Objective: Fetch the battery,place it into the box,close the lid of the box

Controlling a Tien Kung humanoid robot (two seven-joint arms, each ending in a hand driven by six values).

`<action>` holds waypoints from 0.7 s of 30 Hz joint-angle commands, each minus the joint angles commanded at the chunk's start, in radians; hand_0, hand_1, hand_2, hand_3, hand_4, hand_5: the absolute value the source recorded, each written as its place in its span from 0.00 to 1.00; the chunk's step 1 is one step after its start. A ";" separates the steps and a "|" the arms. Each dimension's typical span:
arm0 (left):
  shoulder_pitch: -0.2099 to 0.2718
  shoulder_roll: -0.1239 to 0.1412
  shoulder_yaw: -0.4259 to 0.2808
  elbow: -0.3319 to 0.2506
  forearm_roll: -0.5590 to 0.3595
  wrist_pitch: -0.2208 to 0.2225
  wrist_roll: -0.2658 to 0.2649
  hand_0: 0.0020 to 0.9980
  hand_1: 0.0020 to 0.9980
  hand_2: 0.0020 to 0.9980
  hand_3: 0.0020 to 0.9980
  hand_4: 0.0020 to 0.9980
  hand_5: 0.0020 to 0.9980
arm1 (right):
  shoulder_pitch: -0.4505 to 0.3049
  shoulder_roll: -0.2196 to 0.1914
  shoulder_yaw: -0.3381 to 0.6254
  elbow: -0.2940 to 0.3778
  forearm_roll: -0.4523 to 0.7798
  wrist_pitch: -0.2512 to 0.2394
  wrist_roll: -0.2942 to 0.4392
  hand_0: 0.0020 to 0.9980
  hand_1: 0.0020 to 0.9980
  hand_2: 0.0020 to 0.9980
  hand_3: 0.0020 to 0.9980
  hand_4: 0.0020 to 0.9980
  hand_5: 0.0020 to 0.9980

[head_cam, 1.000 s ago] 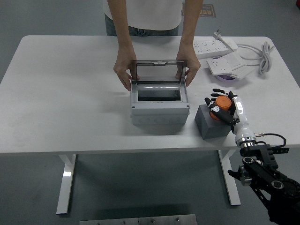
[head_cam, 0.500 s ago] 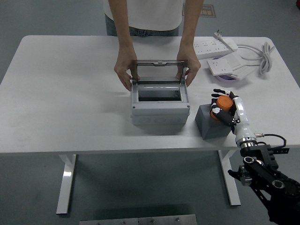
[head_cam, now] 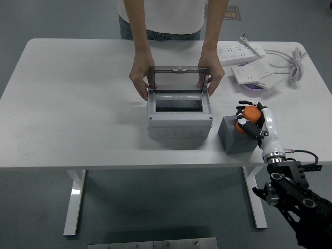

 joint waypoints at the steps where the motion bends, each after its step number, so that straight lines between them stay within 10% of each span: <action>1: 0.000 0.000 0.000 0.000 -0.001 0.000 0.000 0.58 0.68 0.59 0.59 0.59 0.00 | 0.000 0.000 0.000 0.000 0.000 -0.001 0.000 0.44 0.44 0.50 0.52 0.43 0.09; 9: 0.000 -0.001 -0.001 0.000 0.002 0.001 0.000 0.58 0.68 0.60 0.59 0.59 0.00 | 0.001 -0.001 -0.001 0.005 0.001 -0.002 -0.005 0.35 0.36 0.38 0.39 0.34 0.00; 10: 0.000 -0.001 -0.002 -0.001 0.003 0.001 0.000 0.58 0.68 0.60 0.59 0.59 0.00 | 0.001 -0.001 0.000 0.006 0.002 0.000 -0.005 0.25 0.27 0.32 0.33 0.11 0.00; 21: 0.001 0.000 -0.004 -0.002 0.010 0.002 0.002 0.58 0.69 0.60 0.59 0.59 0.00 | 0.013 -0.004 -0.001 0.014 0.000 -0.006 -0.011 0.21 0.23 0.30 0.30 0.00 0.00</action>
